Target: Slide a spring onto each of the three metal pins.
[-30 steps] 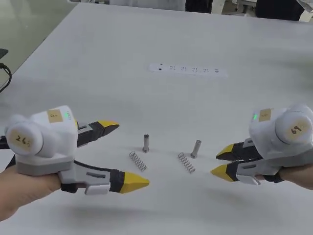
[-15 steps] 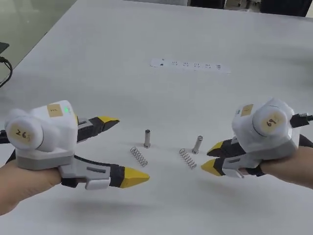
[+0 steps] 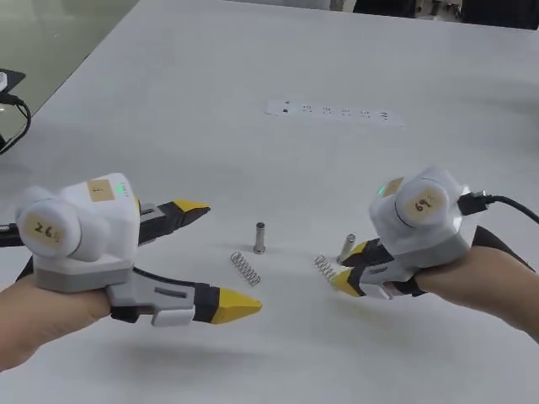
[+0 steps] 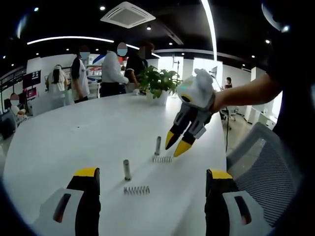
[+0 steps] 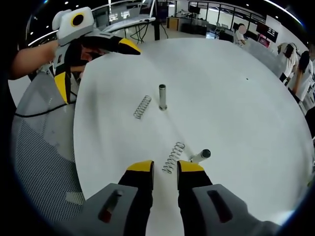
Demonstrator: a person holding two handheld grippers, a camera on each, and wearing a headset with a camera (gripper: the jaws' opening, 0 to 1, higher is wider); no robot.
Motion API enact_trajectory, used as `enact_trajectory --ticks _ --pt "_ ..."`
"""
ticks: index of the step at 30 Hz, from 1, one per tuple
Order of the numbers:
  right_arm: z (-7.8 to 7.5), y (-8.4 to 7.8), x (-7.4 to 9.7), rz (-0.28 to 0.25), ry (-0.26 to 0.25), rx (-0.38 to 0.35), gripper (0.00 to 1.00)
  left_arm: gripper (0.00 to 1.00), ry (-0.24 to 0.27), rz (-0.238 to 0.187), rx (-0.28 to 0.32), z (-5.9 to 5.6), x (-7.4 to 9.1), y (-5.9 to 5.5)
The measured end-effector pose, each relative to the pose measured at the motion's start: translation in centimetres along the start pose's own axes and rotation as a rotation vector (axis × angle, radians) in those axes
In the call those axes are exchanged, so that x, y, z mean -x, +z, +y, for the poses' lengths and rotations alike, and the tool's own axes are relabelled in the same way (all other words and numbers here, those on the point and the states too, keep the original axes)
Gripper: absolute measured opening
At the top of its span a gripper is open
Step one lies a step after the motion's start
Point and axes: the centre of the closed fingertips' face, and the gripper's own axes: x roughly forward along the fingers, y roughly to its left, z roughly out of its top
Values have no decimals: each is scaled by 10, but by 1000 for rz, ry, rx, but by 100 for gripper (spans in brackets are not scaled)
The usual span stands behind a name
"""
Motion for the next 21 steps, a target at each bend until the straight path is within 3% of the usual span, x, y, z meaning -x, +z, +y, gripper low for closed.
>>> enact_trajectory --ticks 14,21 --pt "-7 -10 -17 48 -18 -66 15 85 7 4 10 2 1 -3" --pt "-7 -12 -22 59 -24 -56 14 85 8 8 10 2 -1 -3"
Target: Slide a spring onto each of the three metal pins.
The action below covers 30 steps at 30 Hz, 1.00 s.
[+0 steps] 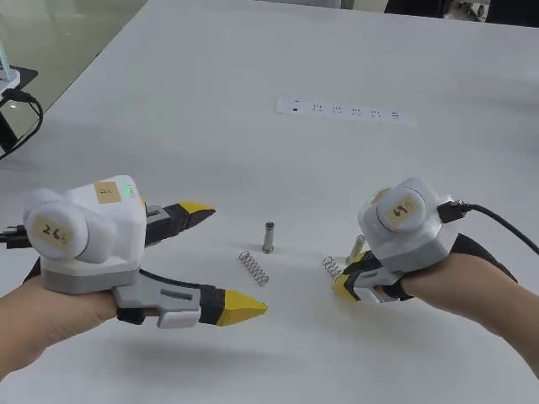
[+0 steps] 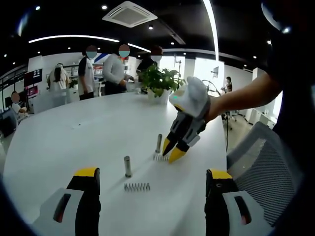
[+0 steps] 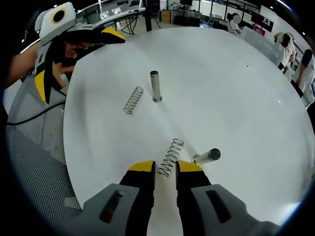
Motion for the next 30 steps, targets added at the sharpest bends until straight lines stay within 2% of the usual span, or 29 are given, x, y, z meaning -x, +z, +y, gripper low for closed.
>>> enact_trajectory --ticks 7,11,17,20,30 --pt "-3 -4 -3 14 -22 21 10 85 4 -1 4 0 0 0" --pt "-4 -4 -3 12 -23 10 9 85 6 1 3 -1 1 0" --pt "-2 -4 -3 9 -17 55 8 85 6 -2 2 -1 1 2" --pt "1 0 1 -26 -2 31 8 85 6 -3 -1 -1 1 2" --pt "-4 -5 23 -26 2 54 8 85 -2 2 -6 -3 1 1"
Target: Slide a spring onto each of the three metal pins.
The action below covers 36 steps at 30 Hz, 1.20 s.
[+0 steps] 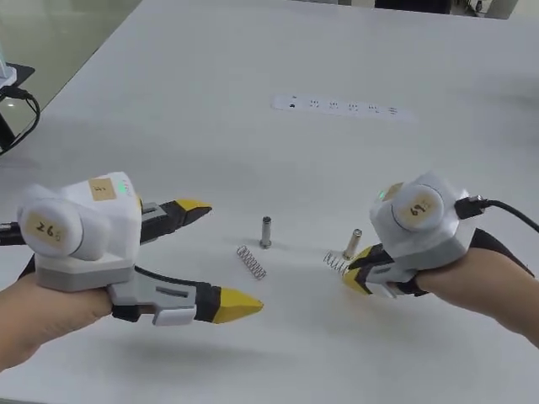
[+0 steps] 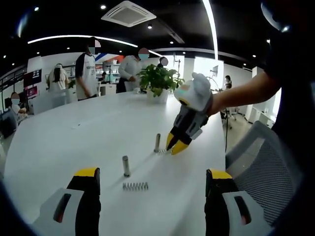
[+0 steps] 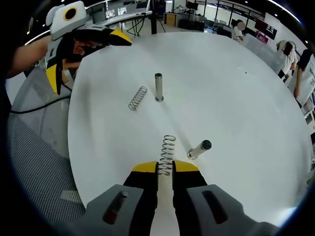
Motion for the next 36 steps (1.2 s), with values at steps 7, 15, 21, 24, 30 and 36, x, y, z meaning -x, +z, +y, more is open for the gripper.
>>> enact_trajectory --ticks 7,15,21,24,30,36 --pt "-3 -5 17 -8 -6 23 8 84 -4 -3 -8 -2 2 4" --pt "-2 -10 32 -10 -7 63 8 83 -1 -7 -13 -5 7 6" --pt "0 -14 39 -5 -2 104 8 82 -12 -7 -21 -10 7 7" --pt "-1 -14 42 -2 -2 130 8 81 -21 -13 -24 -12 6 9" --pt "2 -14 45 1 7 163 8 78 -39 -9 -24 -13 3 6" --pt "7 -16 47 7 22 210 8 75 -54 -9 -19 -15 2 6"
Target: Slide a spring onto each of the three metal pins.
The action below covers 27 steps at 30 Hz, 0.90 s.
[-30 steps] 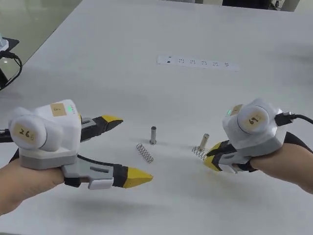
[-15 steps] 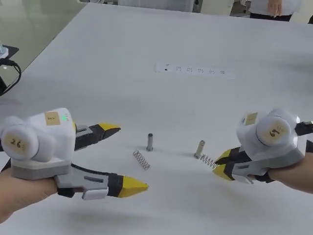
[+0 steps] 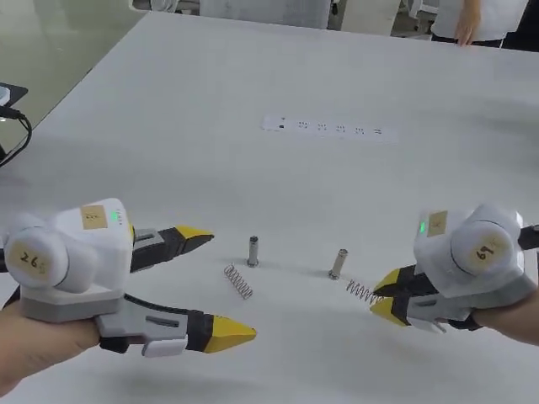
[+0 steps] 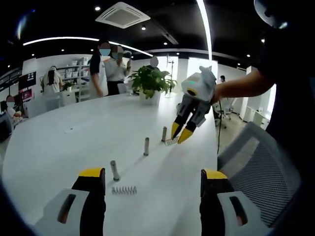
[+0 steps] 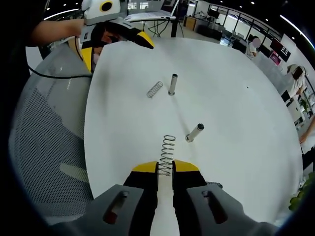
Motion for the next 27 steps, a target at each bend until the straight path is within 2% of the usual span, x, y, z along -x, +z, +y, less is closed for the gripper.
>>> enact_trajectory --ticks 4,13,18,27 --pt "4 1 -1 11 8 50 8 76 -15 8 -4 -2 -1 -2" --pt "17 12 -2 -11 34 127 8 72 -45 3 -7 -4 -2 -2" --pt "24 17 -2 -14 49 185 8 66 -73 4 15 -10 -1 -6" --pt "30 27 -4 -26 74 255 8 63 -108 11 -7 -20 -6 -10"
